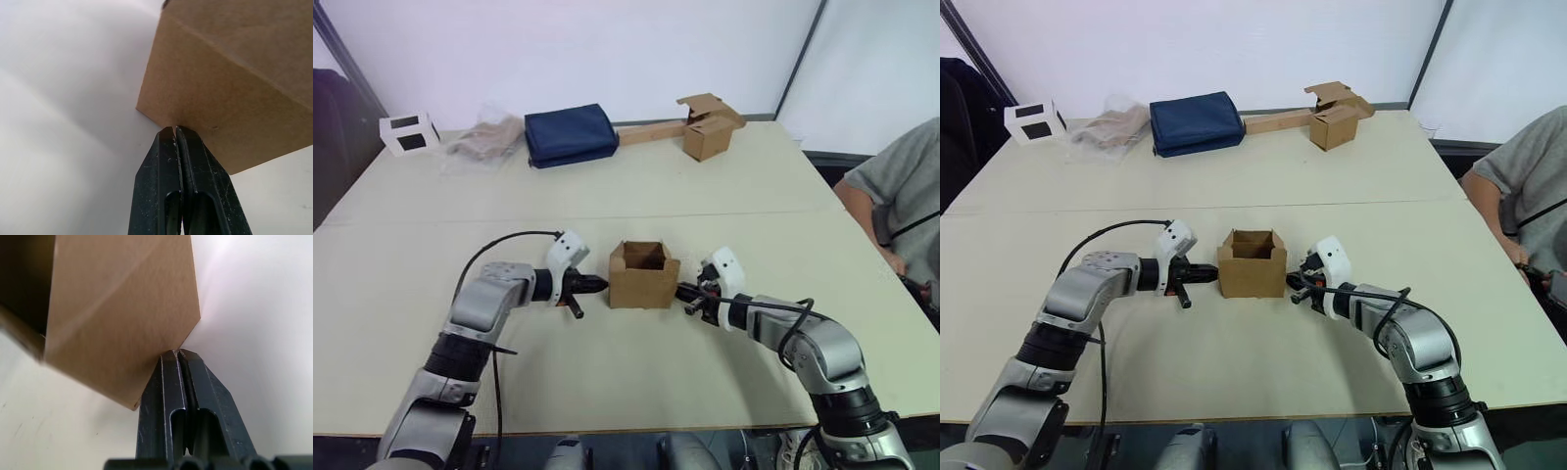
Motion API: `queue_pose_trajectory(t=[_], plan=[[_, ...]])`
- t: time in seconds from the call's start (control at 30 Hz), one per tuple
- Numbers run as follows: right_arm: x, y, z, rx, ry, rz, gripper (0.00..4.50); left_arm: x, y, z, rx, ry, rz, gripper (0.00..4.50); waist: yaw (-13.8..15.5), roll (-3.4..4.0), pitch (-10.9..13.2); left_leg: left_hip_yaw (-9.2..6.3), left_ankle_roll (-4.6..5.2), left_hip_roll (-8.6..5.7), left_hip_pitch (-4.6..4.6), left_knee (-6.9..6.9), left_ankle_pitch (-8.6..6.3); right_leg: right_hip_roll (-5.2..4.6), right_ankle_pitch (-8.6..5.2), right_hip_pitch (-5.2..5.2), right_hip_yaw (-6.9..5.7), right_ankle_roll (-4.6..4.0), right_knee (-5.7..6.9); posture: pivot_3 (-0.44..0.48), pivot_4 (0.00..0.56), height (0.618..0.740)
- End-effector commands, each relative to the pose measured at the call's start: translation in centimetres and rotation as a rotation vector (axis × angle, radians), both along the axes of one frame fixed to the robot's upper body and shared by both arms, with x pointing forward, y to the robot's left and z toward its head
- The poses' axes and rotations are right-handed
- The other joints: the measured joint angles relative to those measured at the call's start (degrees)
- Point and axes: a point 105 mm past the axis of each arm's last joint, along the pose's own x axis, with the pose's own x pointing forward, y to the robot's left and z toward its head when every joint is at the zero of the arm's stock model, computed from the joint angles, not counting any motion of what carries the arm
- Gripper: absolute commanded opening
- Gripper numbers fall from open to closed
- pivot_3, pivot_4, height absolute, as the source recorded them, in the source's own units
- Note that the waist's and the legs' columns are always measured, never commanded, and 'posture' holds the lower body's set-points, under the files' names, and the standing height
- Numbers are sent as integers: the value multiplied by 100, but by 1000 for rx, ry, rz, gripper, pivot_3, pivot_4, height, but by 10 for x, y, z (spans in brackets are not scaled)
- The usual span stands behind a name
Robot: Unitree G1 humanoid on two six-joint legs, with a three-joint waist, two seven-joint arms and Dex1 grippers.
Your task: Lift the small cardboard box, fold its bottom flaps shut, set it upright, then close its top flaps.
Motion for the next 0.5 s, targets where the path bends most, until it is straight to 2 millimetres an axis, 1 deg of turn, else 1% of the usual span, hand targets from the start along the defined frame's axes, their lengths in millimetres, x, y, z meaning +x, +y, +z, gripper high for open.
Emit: queue_pose_trajectory(t=[0.03,0.07,0.13,0.23,0.3,0.37,0.43,0.5], plan=[[0,1,10,-21,-55,26,0,-1,6,6,24,-43,-8,49,0,0,0,0,0,0,0,0,0,0,0,0,0,0,0,0,150,740],[1,-5,10,-65,-70,17,0,1,13,6,44,-59,6,49,1,0,0,0,0,0,0,0,0,0,0,0,0,0,0,0,150,740],[7,-17,17,-108,-119,-10,0,5,22,15,23,-96,29,49,3,0,0,0,0,0,0,0,0,0,0,0,0,0,0,0,150,740],[16,-26,41,-42,-200,-51,0,7,20,41,-102,-156,17,49,9,0,0,0,0,0,0,1,0,-1,0,-1,0,0,-1,0,150,740],[17,-25,57,14,-254,-22,0,4,14,58,-193,-173,-17,49,14,0,0,2,0,0,-1,1,0,-2,0,0,0,0,-1,0,150,740],[18,-22,71,82,-288,6,0,1,9,69,-238,-177,-41,49,9,-1,0,1,0,0,-1,1,0,-2,0,1,-1,0,-2,0,150,740],[16,-17,80,135,-302,50,0,-3,5,76,-264,-175,-74,49,1,-1,0,1,0,0,-1,0,0,-2,0,1,-1,0,-2,0,150,740],[15,-12,84,164,-304,82,0,-7,2,78,-275,-168,-96,49,-3,0,0,1,0,1,0,0,0,-1,0,1,-1,0,-1,0,150,740]])
